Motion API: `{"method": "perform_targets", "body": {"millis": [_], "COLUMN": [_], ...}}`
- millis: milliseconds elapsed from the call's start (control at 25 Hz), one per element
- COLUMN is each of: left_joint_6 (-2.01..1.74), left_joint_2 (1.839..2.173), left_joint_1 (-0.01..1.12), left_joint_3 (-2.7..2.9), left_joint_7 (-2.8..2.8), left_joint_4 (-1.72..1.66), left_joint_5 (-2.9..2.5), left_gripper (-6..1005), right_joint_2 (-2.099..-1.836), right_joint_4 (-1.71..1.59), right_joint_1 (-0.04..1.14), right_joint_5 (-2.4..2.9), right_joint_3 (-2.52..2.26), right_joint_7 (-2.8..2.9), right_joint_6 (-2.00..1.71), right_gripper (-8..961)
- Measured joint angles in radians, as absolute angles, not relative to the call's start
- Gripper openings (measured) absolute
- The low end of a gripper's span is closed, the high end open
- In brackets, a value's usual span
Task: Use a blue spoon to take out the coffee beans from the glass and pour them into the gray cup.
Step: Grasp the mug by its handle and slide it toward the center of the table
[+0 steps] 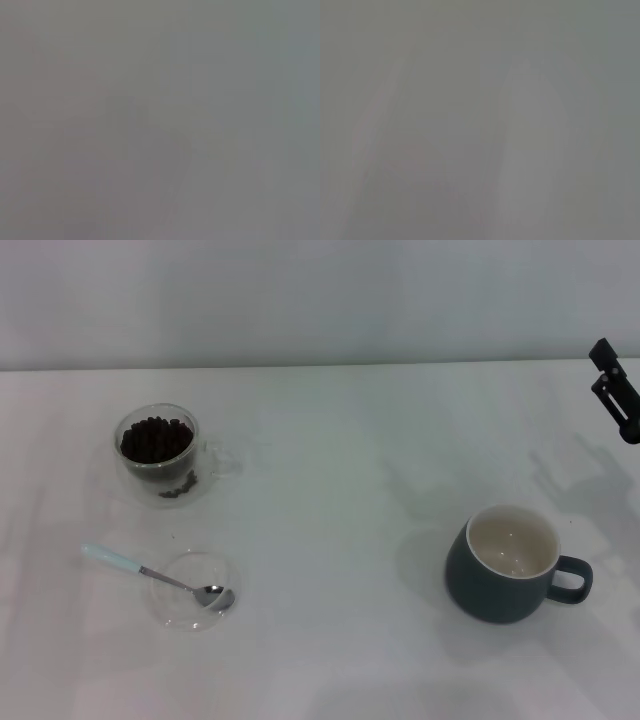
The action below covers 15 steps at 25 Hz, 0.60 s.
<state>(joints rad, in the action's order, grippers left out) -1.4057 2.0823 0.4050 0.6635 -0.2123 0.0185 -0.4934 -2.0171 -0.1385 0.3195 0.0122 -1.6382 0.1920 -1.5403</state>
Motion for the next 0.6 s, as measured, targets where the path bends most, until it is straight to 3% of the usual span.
{"method": "perform_targets", "body": {"millis": [600], "left_joint_6": [-1.372], "left_joint_2": [2.082], "left_joint_1": [0.417], "left_joint_3": [0.667], "left_joint_7": [-0.195], "left_joint_4": [0.012], "left_joint_5": [-0.501], "left_gripper": [657], "right_joint_2": [-2.017], "right_joint_4": [-0.145], "right_joint_1": [0.318], "right_joint_5": [0.014], "right_joint_3": [-1.677], "right_joint_7": [0.198], "right_joint_6": [-1.557], "right_gripper": [730]}}
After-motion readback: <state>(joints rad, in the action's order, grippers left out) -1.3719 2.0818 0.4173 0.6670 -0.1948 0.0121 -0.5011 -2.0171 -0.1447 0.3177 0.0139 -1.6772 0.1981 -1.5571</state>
